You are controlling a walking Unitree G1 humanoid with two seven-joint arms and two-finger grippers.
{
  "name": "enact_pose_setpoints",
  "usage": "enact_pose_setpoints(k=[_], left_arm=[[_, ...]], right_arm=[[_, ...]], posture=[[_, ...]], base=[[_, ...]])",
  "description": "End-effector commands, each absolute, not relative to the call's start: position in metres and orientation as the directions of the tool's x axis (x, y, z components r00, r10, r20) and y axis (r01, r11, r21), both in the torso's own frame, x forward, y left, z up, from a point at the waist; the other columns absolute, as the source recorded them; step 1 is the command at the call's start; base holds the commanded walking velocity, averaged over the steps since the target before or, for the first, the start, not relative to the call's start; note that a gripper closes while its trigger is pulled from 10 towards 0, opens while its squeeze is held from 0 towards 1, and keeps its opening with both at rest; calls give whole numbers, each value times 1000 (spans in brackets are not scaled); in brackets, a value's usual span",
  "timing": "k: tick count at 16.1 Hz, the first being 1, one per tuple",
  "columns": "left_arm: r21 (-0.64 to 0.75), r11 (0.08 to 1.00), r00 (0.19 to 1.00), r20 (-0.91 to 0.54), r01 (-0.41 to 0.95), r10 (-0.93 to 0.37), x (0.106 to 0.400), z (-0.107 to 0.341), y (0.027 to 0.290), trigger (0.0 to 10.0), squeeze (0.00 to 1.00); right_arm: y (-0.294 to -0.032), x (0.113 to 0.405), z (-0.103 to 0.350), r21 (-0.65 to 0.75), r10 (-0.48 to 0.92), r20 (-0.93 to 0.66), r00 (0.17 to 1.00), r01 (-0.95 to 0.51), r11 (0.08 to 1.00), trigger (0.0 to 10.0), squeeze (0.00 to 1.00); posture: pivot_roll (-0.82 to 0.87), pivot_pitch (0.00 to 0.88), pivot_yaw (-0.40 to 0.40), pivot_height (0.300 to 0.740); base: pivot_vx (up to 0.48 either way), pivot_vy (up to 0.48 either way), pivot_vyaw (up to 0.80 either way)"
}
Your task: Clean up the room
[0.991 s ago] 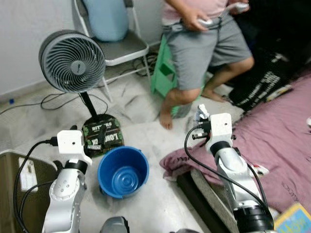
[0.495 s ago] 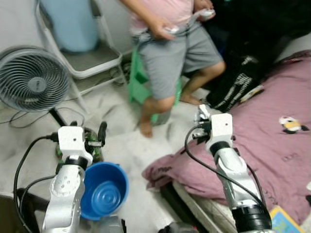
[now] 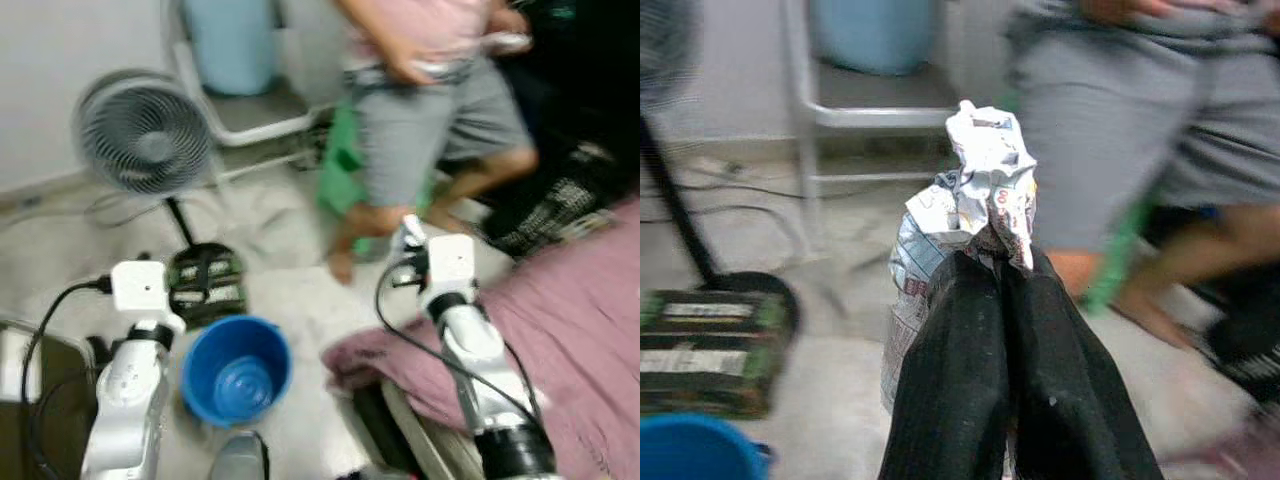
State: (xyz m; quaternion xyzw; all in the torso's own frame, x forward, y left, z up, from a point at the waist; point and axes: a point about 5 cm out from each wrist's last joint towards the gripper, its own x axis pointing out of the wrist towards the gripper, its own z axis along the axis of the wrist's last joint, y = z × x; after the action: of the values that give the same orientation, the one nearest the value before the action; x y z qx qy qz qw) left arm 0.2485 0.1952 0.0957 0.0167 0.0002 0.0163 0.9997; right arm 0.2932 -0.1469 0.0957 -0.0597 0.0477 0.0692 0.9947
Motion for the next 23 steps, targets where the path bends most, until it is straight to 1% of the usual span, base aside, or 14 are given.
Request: enact_pose_setpoints(k=[1,14,15,17,18,21,23], left_arm=[[36,999,1000,-11,-28,28,247,93,192,10000,0],[35,999,1000,-7,-8,9,248,93,190,10000,0],[-8,998,998,4,65,-65,246,94,183,10000,0],[-38,987,988,2,155,-155,243,94,176,10000,0],[-38,985,985,4,171,-171,243,94,174,10000,0],[-5,956,956,9,292,-292,238,97,163,10000,0],[13,943,943,13,334,-334,237,98,159,10000,0]], right_arm=[[-153,293,99,-122,115,-89,989,-125,985,10000,0],[-154,294,98,-126,112,-93,989,-124,984,10000,0],[-155,294,98,-125,109,-90,990,-120,985,10000,0],[-156,295,98,-124,97,-85,992,-107,987,10000,0],[-157,295,98,-123,94,-85,992,-104,987,10000,0],[-159,296,99,-101,77,-78,994,-85,991,10000,0],[-159,296,99,-104,71,-77,995,-78,991,10000,0]], posture=[[32,96,-36,740],[31,90,-37,740],[31,88,-39,740],[32,87,-39,740],[32,85,-40,740],[31,83,-40,740],[30,81,-38,740]], base=[[0,0,800],[0,0,800],[0,0,800],[0,0,800],[0,0,0],[0,0,0],[0,0,0]])
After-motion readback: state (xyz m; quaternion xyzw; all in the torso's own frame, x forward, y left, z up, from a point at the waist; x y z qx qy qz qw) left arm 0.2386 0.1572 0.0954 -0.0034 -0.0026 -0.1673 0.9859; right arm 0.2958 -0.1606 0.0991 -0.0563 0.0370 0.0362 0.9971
